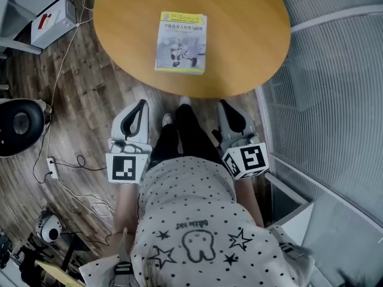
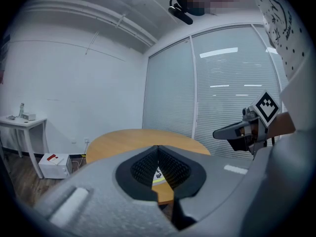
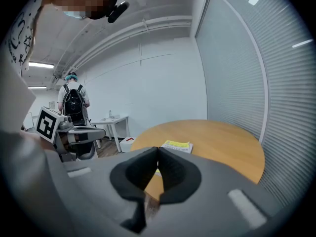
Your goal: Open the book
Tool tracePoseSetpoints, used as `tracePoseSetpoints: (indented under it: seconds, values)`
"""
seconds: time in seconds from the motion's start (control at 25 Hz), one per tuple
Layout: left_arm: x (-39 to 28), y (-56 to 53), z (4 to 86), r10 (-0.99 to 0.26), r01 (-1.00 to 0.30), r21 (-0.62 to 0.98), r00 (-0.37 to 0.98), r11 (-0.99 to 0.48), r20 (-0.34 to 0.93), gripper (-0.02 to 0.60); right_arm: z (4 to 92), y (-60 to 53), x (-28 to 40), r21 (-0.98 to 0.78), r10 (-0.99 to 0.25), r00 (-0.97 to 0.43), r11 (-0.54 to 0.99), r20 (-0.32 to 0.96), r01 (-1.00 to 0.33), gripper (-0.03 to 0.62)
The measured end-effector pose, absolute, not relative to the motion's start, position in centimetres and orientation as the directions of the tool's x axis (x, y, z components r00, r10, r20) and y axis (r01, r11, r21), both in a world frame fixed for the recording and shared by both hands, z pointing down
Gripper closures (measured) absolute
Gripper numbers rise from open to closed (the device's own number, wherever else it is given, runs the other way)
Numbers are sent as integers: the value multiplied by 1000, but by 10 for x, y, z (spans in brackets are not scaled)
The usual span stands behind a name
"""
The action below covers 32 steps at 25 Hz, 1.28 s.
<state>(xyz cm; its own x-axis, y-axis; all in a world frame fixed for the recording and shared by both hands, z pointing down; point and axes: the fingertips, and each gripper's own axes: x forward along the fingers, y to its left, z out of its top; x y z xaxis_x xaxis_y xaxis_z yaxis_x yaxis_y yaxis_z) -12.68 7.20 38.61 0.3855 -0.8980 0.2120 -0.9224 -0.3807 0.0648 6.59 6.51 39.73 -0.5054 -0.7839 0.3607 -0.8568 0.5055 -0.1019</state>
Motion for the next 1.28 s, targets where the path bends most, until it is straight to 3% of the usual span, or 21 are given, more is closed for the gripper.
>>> tracePoseSetpoints:
  seconds: [0.16, 0.8, 0.96, 1.28]
  values:
    - [-126, 56, 391, -899, -936, 38, 348, -351, 267, 571, 397, 42, 73, -108, -775, -520, 519, 359, -848, 589]
    - [-84, -46, 375, -955, -973, -29, 218, -229, 200, 571, 411, -60, 139, -145, -755, -572, 557, 320, -818, 590]
    - [-81, -55, 368, -962, -972, -44, 219, -229, 164, 571, 415, -73, 150, -151, -749, -579, 563, 321, -812, 590]
    - [-68, -56, 375, -947, -964, -42, 248, -262, 206, 571, 414, -82, 155, -164, -744, -585, 564, 322, -809, 591]
